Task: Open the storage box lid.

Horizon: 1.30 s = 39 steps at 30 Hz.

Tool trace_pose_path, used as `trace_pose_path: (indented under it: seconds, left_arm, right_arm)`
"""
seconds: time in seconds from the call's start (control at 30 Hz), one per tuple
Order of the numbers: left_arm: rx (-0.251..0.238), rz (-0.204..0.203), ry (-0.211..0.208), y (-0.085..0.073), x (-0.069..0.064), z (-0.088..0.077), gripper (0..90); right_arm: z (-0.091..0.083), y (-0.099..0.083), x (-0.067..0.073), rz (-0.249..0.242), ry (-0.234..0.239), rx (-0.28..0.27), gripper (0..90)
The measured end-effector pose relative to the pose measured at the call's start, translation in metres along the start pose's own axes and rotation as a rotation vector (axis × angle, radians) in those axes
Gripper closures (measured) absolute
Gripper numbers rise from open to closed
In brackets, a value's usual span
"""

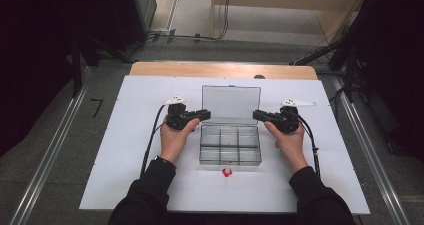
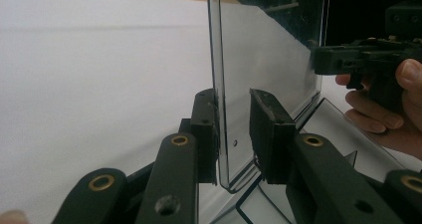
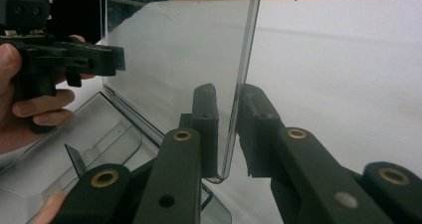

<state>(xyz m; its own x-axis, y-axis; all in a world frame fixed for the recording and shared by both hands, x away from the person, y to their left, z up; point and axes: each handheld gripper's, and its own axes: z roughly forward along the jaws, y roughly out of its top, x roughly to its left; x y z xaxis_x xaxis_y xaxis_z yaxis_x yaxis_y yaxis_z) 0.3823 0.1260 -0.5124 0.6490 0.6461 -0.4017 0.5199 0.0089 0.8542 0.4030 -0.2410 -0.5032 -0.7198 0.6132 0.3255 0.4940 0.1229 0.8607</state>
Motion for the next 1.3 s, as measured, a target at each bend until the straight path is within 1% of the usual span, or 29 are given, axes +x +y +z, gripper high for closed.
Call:
trace_pose_path:
  seconds: [0.07,0.17,0.27,0.33,0.37,0.53,0.57,0.7,0.83,0.9,1.0,1.07,1.13,1.2,1.3]
  left_arm:
    - [0.000,-0.007,0.000,0.000,0.000,0.001,72.7]
    - [0.000,-0.024,-0.013,-0.001,0.004,0.003,71.0]
    - [0.006,-0.028,-0.008,-0.003,0.005,0.005,67.7]
    - [0.010,-0.033,-0.006,-0.004,0.006,0.007,66.1]
    - [0.014,-0.039,-0.008,-0.004,0.007,0.007,65.6]
    - [0.022,-0.090,-0.017,-0.006,0.010,0.009,64.3]
    - [0.024,-0.094,-0.017,-0.006,0.010,0.009,64.1]
    - [0.036,-0.099,-0.016,-0.006,0.011,0.010,62.1]
    - [0.059,-0.105,0.000,-0.007,0.010,0.011,57.9]
    - [0.070,-0.108,0.001,-0.007,0.009,0.012,55.7]
    - [0.076,-0.112,0.010,-0.007,0.008,0.012,53.8]
    - [0.083,-0.115,0.022,-0.007,0.008,0.012,50.6]
    - [0.091,-0.116,0.018,-0.007,0.008,0.013,49.9]
    - [0.097,-0.104,0.029,-0.007,0.007,0.012,45.8]
    - [0.099,-0.108,0.045,-0.007,0.007,0.012,39.4]
  right_arm:
    - [0.000,0.000,-0.002,0.006,0.005,-0.001,76.3]
    - [0.001,-0.001,-0.003,0.018,0.011,0.004,74.8]
    - [0.004,-0.002,-0.005,0.029,0.002,0.015,72.3]
    - [0.005,-0.003,-0.007,0.042,0.010,0.012,71.5]
    - [0.006,-0.003,-0.008,0.052,0.013,0.016,71.0]
    - [0.008,-0.004,-0.011,0.066,0.012,0.026,68.5]
    - [0.008,-0.004,-0.011,0.067,0.012,0.029,67.8]
    - [0.010,-0.005,-0.012,0.075,0.009,0.038,65.7]
    - [0.012,-0.007,-0.012,0.088,0.011,0.052,61.7]
    - [0.014,-0.008,-0.013,0.100,0.016,0.056,60.1]
    - [0.015,-0.008,-0.013,0.104,0.015,0.066,57.7]
    - [0.016,-0.008,-0.013,0.109,0.014,0.073,56.1]
    - [0.016,-0.008,-0.013,0.118,0.016,0.079,55.3]
    - [0.016,-0.008,-0.013,0.120,0.018,0.083,54.4]
    - [0.017,-0.008,-0.013,0.118,0.017,0.095,52.1]
